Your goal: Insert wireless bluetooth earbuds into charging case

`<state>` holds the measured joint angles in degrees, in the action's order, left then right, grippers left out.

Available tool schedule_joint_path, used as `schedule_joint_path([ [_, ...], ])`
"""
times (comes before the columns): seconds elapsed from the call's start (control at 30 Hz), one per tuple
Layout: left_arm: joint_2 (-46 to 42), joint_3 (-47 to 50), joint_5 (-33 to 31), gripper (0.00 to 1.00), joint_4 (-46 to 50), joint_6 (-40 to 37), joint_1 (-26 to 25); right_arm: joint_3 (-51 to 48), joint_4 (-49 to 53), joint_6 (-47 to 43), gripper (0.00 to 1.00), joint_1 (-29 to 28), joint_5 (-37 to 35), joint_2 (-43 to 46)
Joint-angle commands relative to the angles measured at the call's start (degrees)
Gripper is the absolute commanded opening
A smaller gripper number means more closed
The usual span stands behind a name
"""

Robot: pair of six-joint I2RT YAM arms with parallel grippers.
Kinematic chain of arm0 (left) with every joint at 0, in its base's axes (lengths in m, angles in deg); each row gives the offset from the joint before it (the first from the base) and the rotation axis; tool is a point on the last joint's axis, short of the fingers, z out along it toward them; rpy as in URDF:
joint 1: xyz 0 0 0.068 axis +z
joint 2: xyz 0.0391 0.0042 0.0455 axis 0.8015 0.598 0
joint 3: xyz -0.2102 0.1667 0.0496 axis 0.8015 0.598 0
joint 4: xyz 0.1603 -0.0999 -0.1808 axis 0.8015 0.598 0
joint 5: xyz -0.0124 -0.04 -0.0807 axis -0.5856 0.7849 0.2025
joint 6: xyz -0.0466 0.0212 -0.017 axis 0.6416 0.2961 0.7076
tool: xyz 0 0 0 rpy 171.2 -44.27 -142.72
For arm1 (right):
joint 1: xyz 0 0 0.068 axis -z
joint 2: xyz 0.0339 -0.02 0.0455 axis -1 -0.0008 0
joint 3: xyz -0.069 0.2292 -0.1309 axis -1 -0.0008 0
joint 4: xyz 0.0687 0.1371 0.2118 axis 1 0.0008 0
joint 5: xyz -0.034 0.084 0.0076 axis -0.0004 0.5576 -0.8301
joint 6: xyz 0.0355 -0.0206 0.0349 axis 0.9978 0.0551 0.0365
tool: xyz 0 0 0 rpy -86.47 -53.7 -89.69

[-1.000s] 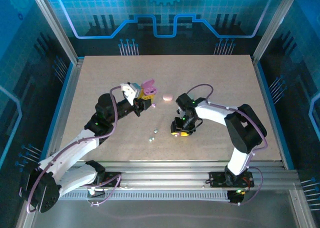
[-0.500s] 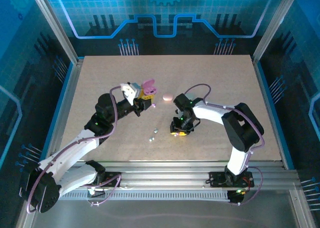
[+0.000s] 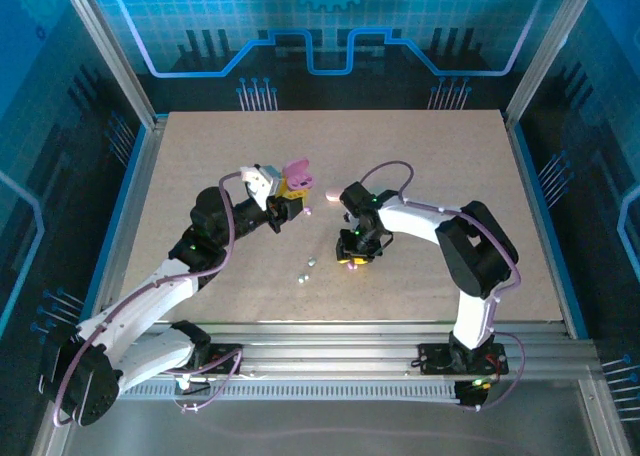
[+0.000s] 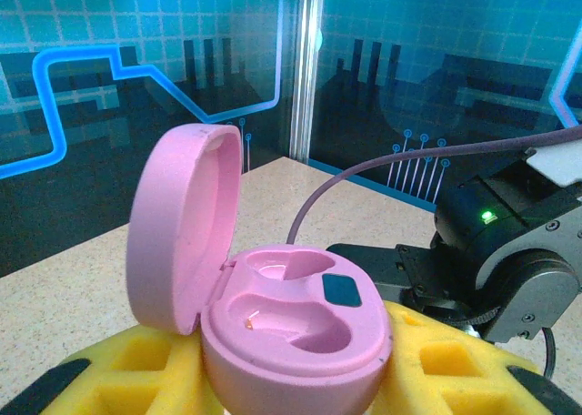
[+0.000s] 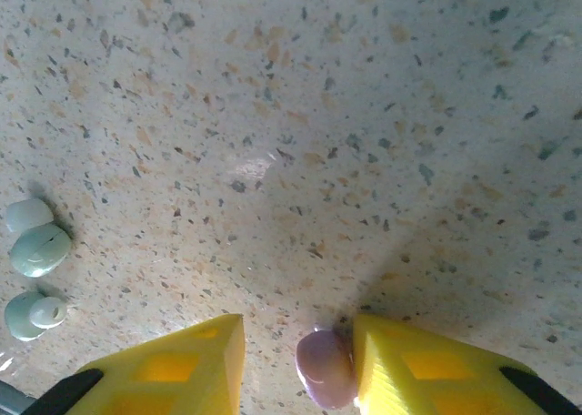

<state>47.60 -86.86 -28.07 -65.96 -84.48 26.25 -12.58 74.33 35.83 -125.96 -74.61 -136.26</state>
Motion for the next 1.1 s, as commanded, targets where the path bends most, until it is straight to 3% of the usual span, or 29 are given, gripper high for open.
schedule_joint_path([
  [0.0, -1.0, -0.4, 0.1, 0.36, -0.5, 0.4, 0.3, 2.5, 4.6, -2.5, 0.37, -1.5, -3.7, -1.4],
  [0.47, -1.3, -0.3, 0.1, 0.36, -0.7, 0.7, 0.3, 9.9, 14.1, -12.0, 0.31, -5.3, -10.1, -6.9],
  [1.07, -1.6, -0.3, -0.2, 0.36, -0.3, 0.6, 0.3, 9.9, 15.8, -13.1, 0.23, -5.5, -10.3, -7.3],
])
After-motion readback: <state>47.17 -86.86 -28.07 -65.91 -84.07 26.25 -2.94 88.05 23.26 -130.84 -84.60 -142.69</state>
